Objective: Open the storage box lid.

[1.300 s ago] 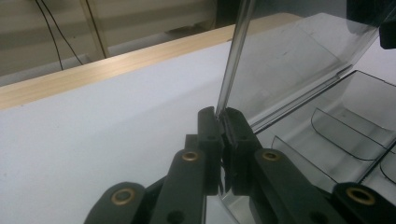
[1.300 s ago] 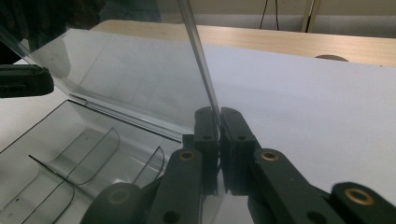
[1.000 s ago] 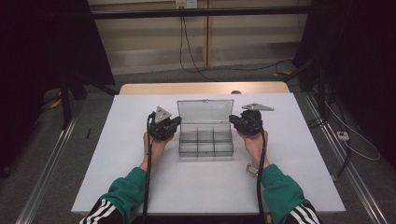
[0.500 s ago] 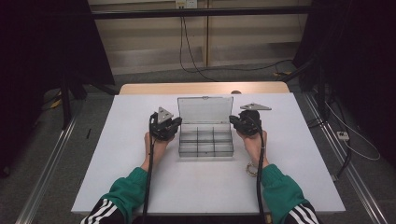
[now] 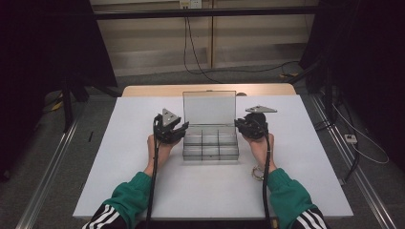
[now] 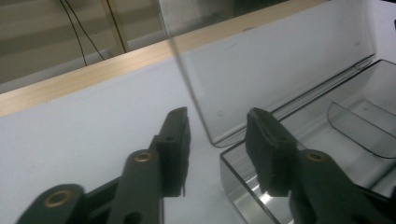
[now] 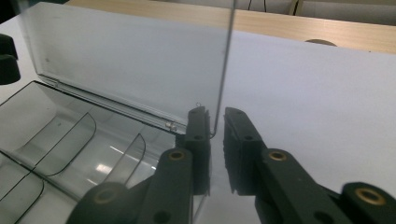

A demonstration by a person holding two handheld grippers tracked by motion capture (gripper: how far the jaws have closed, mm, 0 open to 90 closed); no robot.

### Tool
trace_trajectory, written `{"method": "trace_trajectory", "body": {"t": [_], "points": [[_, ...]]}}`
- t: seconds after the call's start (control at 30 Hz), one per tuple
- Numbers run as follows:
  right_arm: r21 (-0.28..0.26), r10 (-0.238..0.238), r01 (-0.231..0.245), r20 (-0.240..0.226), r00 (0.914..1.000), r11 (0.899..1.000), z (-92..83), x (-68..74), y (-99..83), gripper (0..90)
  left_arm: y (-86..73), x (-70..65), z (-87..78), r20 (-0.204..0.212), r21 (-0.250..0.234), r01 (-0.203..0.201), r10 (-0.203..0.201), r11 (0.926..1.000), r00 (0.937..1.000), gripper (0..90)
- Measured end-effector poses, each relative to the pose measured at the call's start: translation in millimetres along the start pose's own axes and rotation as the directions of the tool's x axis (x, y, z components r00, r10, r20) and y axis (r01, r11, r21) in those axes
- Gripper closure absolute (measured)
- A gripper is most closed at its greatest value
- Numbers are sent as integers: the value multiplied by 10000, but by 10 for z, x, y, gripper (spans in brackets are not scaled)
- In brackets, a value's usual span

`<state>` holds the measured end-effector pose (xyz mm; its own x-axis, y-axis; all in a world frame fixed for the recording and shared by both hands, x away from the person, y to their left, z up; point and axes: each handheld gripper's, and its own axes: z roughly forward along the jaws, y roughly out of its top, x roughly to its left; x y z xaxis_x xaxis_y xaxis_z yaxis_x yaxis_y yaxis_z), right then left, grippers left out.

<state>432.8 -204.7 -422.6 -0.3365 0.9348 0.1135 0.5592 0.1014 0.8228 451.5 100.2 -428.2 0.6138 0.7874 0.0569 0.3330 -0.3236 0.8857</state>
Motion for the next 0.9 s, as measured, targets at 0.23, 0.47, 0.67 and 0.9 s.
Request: {"method": "trace_trajectory", "body": {"t": [0.23,0.47,0.67,0.9], "points": [[341,-290,308,-514,9983,9989,-174,14,-54,537,22,-127,-243,693,362,-553,527,9978,9962,251],[664,-708,782,-1078,9916,9947,-378,40,-126,260,-99,-159,-467,994,665,-677,609,9955,9932,139],[853,-862,987,-1399,9864,9915,-519,49,-238,157,-197,-188,-682,1078,705,-701,623,9950,9922,87],[998,-992,1165,-1640,9815,9882,-652,63,-367,89,-325,-181,-862,1239,875,-694,583,9937,9906,41]]}}
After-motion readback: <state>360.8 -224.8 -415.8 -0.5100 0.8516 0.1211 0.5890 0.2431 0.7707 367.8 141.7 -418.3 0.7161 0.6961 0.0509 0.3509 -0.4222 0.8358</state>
